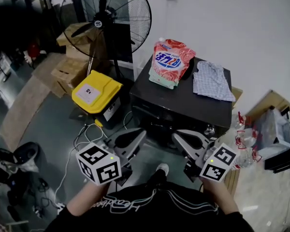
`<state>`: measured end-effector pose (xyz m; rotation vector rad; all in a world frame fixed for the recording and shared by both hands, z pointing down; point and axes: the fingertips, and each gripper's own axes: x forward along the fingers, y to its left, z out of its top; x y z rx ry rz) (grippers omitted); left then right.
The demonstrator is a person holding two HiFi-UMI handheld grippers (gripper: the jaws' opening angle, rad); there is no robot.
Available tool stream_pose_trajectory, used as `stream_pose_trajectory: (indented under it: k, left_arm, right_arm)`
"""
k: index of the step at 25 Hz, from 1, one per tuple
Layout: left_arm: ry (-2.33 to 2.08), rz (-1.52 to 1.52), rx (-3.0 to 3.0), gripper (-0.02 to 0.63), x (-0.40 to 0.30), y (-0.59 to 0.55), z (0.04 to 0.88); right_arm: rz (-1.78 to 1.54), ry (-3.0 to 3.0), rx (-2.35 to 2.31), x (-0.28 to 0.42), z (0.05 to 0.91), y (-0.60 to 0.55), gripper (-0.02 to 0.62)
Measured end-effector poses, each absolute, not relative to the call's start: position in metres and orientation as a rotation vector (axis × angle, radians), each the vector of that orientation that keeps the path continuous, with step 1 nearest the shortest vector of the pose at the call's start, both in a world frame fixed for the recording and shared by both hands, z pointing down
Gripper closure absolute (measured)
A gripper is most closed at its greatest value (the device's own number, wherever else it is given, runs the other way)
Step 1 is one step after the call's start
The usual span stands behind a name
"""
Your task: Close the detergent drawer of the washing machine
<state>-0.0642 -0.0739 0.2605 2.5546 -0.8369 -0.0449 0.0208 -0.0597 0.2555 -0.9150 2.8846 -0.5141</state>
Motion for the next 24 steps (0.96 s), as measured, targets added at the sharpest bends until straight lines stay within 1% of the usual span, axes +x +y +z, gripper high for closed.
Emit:
stream_pose_trajectory:
  k: [9,19,24]
  left_arm:
    - [-0.836,-0.03,2.603,0.583,-0.068,-0.041,0.26]
    - [-0.823,-0.002,2.559,0.583,-0.059,-0.049,0.287]
    - [-0.795,-0.013,2.542,0.581,-0.06,-0.054,0.296]
  right_arm:
    - [-0.501,2.863,-0.944,0.018,0.256,-0.022,0.569]
    - [-0.598,2.807,-1.039,0.04,0.282,-0.019,0.569]
    - [-0.615,2.803,-1.054,0.039,0.294,-0.021,0.569]
